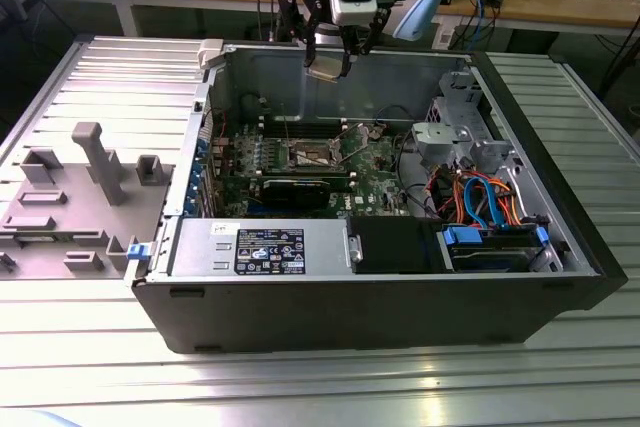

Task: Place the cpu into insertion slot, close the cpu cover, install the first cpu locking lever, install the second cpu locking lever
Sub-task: 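Place the cpu into insertion slot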

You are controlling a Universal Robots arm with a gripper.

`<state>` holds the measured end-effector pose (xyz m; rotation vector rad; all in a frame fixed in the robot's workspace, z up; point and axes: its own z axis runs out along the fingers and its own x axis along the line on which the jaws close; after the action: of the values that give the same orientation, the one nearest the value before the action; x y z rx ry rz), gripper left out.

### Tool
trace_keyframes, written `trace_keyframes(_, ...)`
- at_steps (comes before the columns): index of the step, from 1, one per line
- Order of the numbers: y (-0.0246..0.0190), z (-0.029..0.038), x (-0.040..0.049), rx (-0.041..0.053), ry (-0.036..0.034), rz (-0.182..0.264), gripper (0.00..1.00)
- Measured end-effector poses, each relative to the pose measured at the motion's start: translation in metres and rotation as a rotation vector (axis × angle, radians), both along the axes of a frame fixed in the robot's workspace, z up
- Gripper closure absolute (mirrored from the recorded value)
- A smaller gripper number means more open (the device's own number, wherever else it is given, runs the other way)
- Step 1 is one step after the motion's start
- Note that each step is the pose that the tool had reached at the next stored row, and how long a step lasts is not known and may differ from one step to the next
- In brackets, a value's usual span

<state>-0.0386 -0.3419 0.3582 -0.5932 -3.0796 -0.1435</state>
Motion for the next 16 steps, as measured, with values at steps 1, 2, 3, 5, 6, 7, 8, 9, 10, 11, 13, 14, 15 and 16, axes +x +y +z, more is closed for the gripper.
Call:
trace_keyframes(1, 0.0000, 0.0000, 0.0000, 0.0000, 0.0000, -0.001, 0.46)
trace_keyframes(2, 0.0000, 0.0000, 0.0000, 0.0000, 0.0000, -0.001, 0.46)
trace_keyframes(3, 0.0000, 0.0000, 0.0000, 0.0000, 0.0001, -0.002, 0.46)
trace_keyframes(5, 0.0000, 0.0000, 0.0000, 0.0000, 0.0000, -0.003, 0.46)
trace_keyframes(6, 0.0000, 0.0000, 0.0000, 0.0000, 0.0000, -0.004, 0.46)
trace_keyframes(7, 0.0000, 0.0000, 0.0000, 0.0000, 0.0000, -0.005, 0.46)
trace_keyframes(8, 0.0000, 0.0000, 0.0000, 0.0000, 0.0000, -0.005, 0.46)
trace_keyframes(9, 0.0000, 0.0000, 0.0000, 0.0000, 0.0000, -0.006, 0.46)
trace_keyframes(10, 0.0000, 0.0000, 0.0000, 0.0000, 0.0000, -0.006, 0.46)
trace_keyframes(11, 0.0000, 0.0000, 0.0000, 0.0000, 0.0000, -0.007, 0.46)
trace_keyframes(13, 0.0000, 0.0000, 0.0000, 0.0000, 0.0000, -0.008, 0.46)
trace_keyframes(14, 0.0000, 0.0000, 0.0000, 0.0000, 0.0000, -0.009, 0.46)
trace_keyframes(15, 0.0000, 0.0000, 0.0000, 0.0000, 0.0000, -0.010, 0.46)
trace_keyframes(16, 0.0000, 0.0000, 0.0000, 0.0000, 0.0000, -0.011, 0.46)
